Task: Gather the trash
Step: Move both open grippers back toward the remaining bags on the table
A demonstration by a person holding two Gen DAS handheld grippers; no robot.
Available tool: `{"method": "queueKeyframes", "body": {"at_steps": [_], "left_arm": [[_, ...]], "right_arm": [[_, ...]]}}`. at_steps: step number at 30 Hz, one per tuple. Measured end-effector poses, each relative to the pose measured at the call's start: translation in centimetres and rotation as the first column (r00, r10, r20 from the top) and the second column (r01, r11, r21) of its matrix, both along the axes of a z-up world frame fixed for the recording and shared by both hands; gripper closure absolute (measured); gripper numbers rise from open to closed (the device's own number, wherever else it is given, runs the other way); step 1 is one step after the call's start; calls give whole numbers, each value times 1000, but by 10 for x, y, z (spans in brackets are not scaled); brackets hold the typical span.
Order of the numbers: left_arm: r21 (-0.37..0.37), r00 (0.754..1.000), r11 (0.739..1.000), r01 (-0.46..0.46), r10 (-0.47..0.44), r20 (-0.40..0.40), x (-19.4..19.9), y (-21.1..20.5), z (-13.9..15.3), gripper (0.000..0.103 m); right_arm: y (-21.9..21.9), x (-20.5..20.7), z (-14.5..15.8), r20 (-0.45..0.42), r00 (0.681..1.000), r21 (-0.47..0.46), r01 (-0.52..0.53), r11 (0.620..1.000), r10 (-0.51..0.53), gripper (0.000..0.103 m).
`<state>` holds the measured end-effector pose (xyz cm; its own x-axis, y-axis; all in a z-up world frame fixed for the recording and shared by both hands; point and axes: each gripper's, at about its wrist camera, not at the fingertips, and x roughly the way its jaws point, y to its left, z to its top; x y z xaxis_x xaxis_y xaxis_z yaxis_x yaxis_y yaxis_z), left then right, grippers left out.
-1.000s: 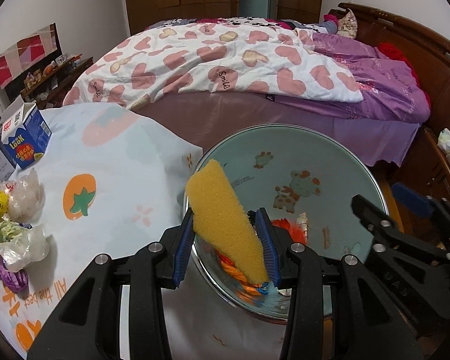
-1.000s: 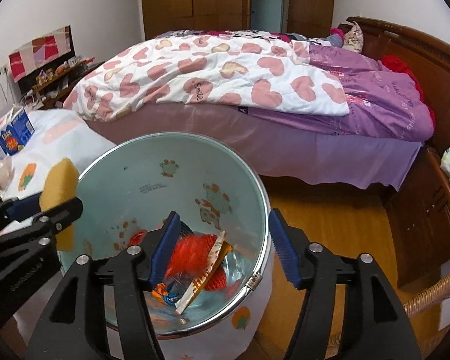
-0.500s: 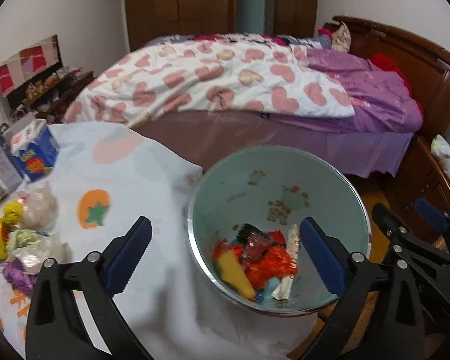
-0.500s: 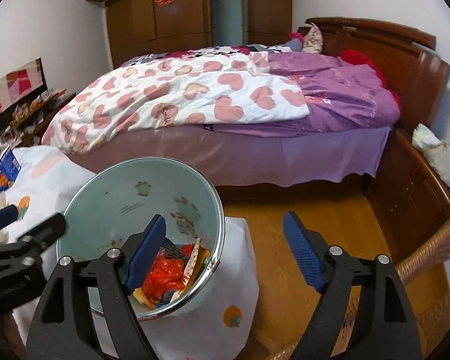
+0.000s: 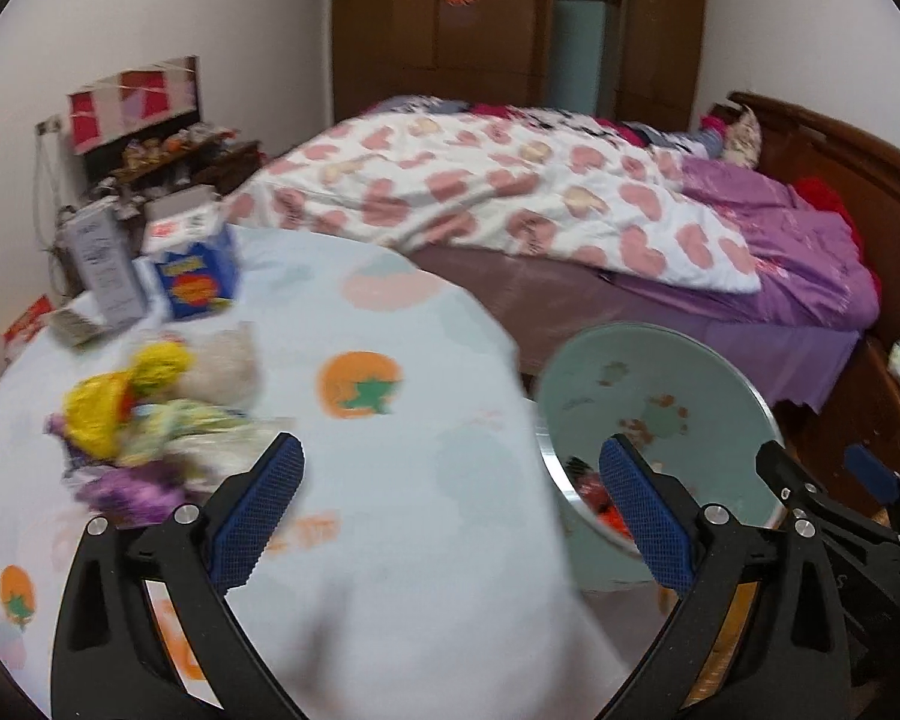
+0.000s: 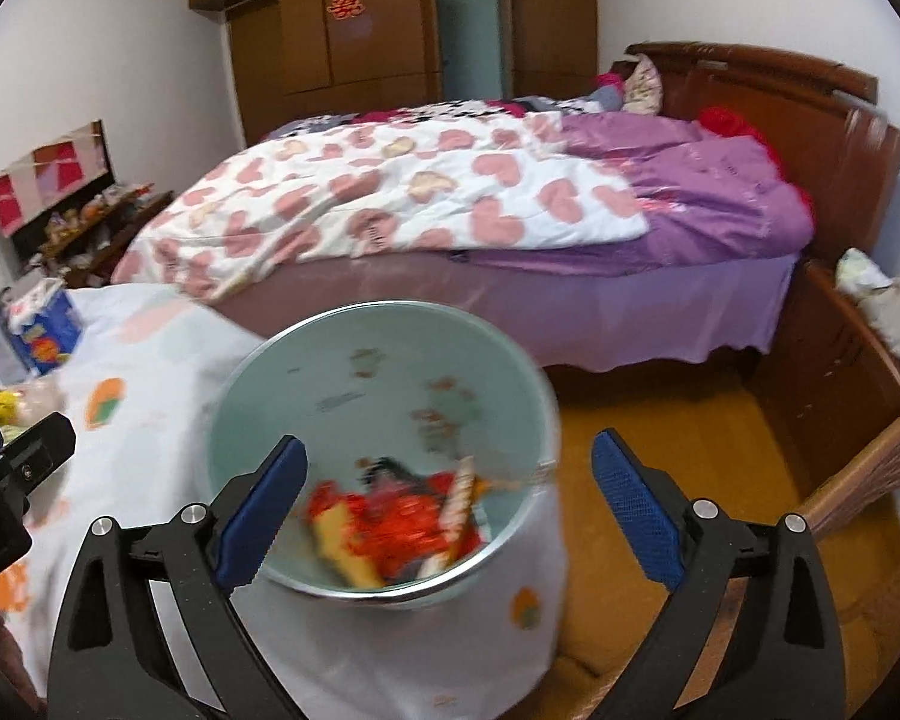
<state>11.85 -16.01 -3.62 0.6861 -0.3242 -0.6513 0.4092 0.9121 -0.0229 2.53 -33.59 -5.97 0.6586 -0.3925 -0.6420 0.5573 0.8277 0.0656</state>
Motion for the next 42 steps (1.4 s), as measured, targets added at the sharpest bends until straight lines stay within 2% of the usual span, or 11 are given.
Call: {"method": "queueKeyframes", "body": {"at_steps": [3, 7, 14, 22, 27, 31, 33, 40, 42], "left_arm": [[22, 999, 999, -40, 40, 6, -1, 24, 1, 6], [74, 997, 996, -55, 58, -44, -1, 56, -7, 6], [117, 983, 976, -184, 185, 3, -3, 131, -21, 6], [97, 947, 945, -312, 318, -49, 9, 206, -34, 6], [99, 938, 935, -339, 345, -45, 13, 225, -33, 6], [101, 932, 930, -355, 360, -40, 18, 239, -31, 6], [98, 930, 927, -361, 366, -41, 22, 244, -31, 6], [95, 920, 918, -384, 390, -43, 27, 264, -27, 6], [93, 917, 915, -392, 397, -42, 29, 269, -25, 6]], "right_arm": [[17, 6, 3, 11, 999, 11, -33, 999, 33, 9], [46, 15, 8, 29, 996, 33, -88, 996, 87, 9], [98, 33, 4, 21, 979, 32, -204, 978, 203, 9], [141, 53, -2, 3, 953, 26, -302, 953, 302, 9], [163, 68, -1, -8, 933, 9, -359, 933, 359, 10], [179, 86, 0, -21, 904, -17, -428, 904, 428, 11], [186, 99, 1, -34, 884, -31, -467, 884, 466, 17], [206, 148, 6, -82, 778, -2, -625, 781, 622, 18], [211, 158, 11, -90, 757, -5, -650, 760, 647, 18]]}}
